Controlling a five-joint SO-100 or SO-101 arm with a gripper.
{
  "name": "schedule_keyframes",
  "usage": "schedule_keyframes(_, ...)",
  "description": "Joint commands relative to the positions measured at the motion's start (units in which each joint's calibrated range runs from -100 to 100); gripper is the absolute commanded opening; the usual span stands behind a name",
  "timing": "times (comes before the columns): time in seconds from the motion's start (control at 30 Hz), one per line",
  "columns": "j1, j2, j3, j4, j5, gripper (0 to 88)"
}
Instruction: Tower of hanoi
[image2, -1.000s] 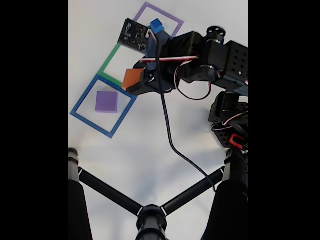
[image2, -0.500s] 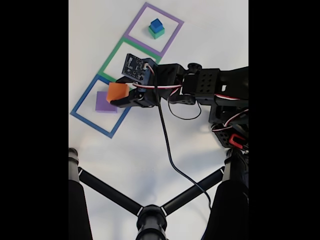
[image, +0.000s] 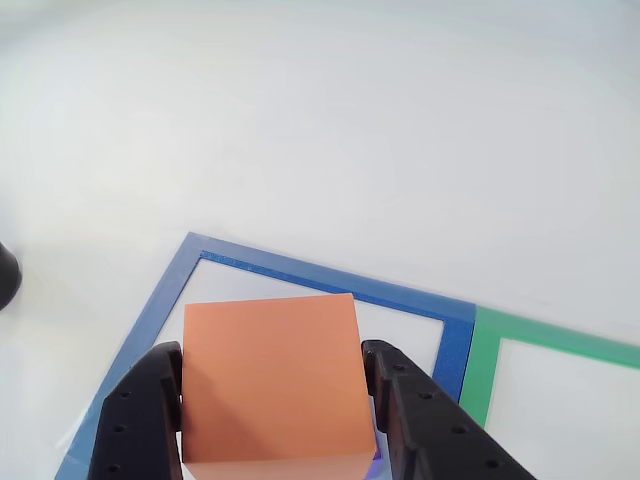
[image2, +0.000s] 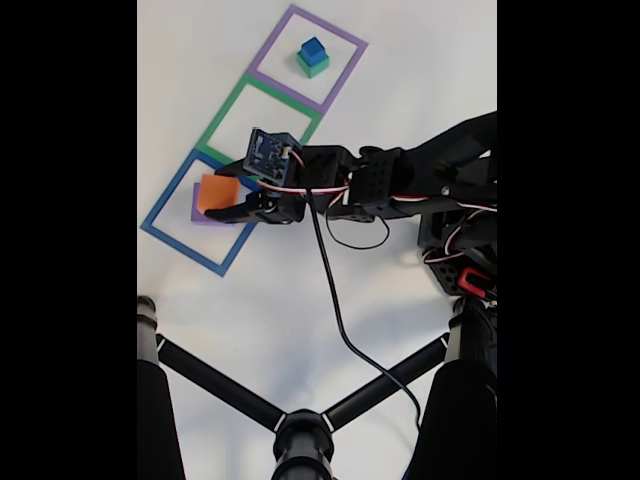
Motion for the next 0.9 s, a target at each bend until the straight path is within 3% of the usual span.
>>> schedule_keyframes(0.0, -0.71, 2.64, -2.56, -4.84, 0.59, 9.3)
schedule_keyframes(0.87, 0.21, 15.54, -7.83, -10.67, 0.59, 12.1)
